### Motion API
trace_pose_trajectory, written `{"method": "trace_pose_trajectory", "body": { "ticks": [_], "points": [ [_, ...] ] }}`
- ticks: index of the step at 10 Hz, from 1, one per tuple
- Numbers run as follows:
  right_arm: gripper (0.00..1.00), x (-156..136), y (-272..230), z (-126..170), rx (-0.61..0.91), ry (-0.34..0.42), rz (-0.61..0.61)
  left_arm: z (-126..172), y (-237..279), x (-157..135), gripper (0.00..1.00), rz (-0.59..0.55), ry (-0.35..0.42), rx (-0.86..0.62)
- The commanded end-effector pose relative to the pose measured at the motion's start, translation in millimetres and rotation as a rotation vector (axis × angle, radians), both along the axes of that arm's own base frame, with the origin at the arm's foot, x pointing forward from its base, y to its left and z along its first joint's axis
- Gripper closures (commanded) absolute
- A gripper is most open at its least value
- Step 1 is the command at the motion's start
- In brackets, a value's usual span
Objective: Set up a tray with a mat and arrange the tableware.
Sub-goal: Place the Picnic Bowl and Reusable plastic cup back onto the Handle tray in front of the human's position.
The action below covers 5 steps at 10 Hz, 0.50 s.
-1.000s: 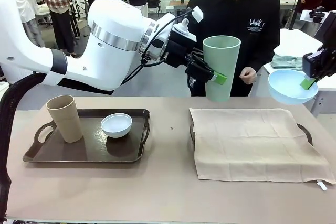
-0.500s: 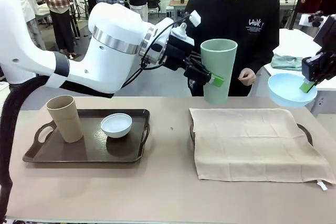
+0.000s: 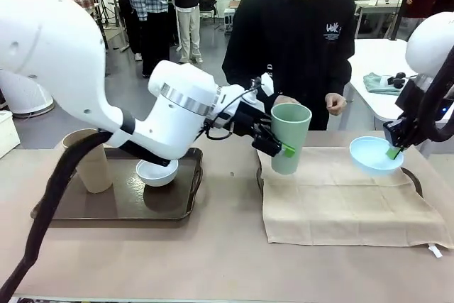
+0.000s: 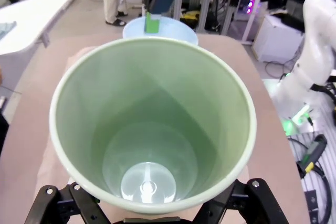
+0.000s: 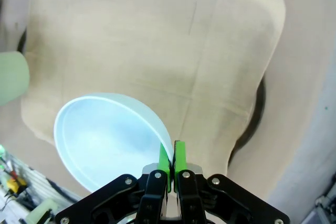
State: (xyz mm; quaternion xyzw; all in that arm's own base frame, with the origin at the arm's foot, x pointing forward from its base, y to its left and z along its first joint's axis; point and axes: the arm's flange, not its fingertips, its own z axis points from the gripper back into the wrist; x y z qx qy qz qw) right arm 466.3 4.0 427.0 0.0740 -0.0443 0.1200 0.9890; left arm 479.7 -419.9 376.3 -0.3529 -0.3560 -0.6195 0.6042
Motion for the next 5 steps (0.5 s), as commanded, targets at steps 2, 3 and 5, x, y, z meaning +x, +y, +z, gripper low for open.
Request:
{"method": "trace_pose_trajectory", "body": {
  "ticks": [2,3,5],
  "points": [
    [0.96,-5.7,-0.9,9.3,0.005,0.003,0.001,7.6,12.1,-1.2,0.14,0.017,-0.001,-0.001],
    [0.96,0.3,0.3,-0.5,0.000,0.000,0.000,-1.3,-2.5,0.3,0.14,-0.002,0.002,-0.001],
    [0.96,7.9,-4.7,-13.7,-0.015,-0.040,0.019,-4.8,-14.9,4.6,0.14,-0.025,-0.022,0.020]
  ]
}}
